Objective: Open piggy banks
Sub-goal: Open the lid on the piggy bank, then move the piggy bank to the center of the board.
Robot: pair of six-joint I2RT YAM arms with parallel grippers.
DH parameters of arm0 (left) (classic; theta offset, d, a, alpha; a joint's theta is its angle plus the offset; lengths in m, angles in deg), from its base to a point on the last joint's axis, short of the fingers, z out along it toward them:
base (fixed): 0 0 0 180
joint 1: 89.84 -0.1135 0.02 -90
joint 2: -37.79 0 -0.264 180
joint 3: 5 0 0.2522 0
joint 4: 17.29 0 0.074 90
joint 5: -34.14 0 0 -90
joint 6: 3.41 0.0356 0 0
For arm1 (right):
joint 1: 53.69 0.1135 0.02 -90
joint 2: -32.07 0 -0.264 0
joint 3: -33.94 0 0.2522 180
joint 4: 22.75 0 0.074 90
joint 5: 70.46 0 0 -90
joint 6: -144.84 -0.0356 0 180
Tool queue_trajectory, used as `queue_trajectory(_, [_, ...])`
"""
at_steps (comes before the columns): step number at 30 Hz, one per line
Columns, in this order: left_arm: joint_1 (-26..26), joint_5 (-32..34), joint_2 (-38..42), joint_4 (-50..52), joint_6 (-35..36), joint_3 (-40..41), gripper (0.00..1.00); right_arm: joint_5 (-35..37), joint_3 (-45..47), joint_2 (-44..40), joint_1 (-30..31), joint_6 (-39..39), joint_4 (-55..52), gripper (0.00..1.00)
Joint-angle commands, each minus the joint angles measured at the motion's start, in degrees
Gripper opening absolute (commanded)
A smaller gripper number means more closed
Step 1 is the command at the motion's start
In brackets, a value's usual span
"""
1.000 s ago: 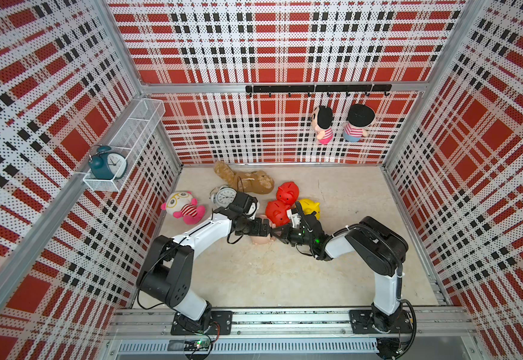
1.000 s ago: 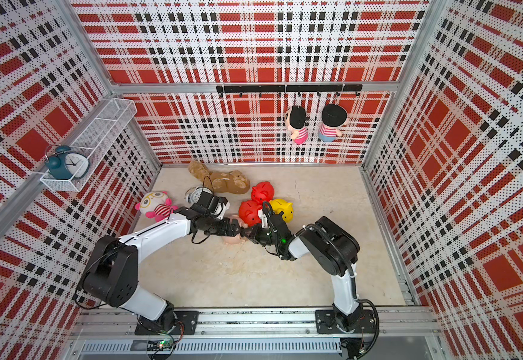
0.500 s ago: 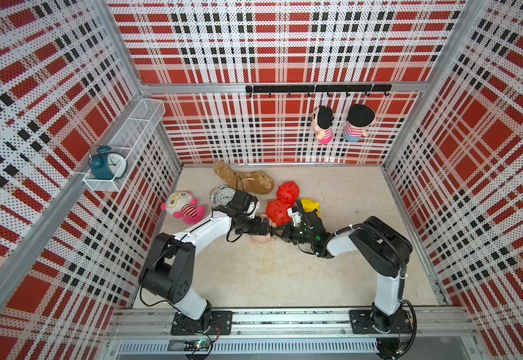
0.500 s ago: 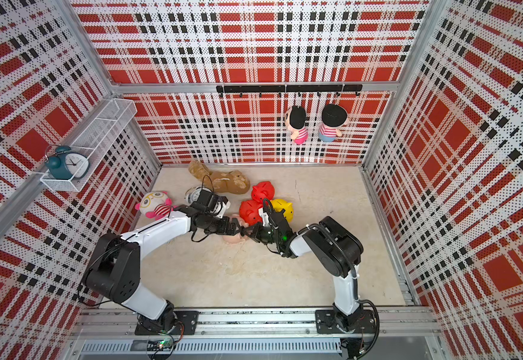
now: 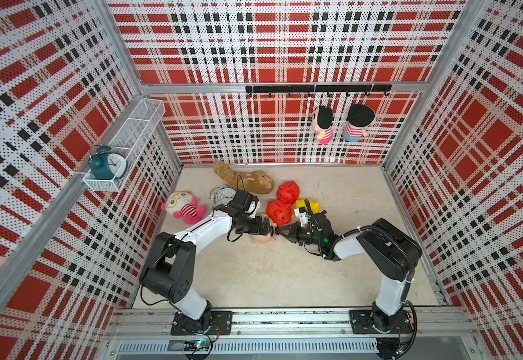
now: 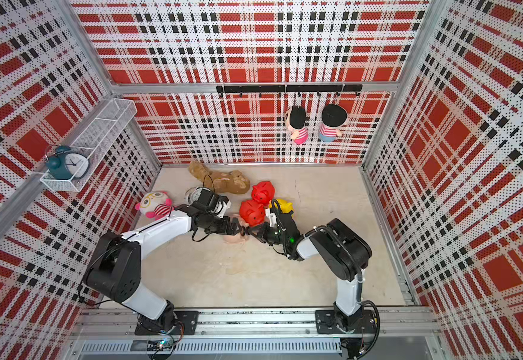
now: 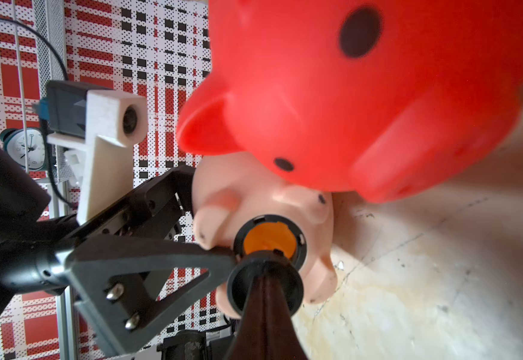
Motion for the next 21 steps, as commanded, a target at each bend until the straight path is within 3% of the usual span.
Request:
queue_trajectory(1, [-2.37,8.07,-1.5,3.98,-0.59,0.49,0.98,0.16,-0.21,-4.76,-0.36,5.38,-5.01,0.0])
queue_trajectory(12, [-7.54,12.07,0.45,2.87,-1.89,-1.39,1.0,7.29,-5.43,-12.01,-2.39,25.0,-32.39,0.0])
queue_trajectory(21, [-7.88,10.96,4.58,0.23,-5.09,-4.89,0.98,17.42,-5.43,-16.59,-8.37,32.61,-49.67,0.0])
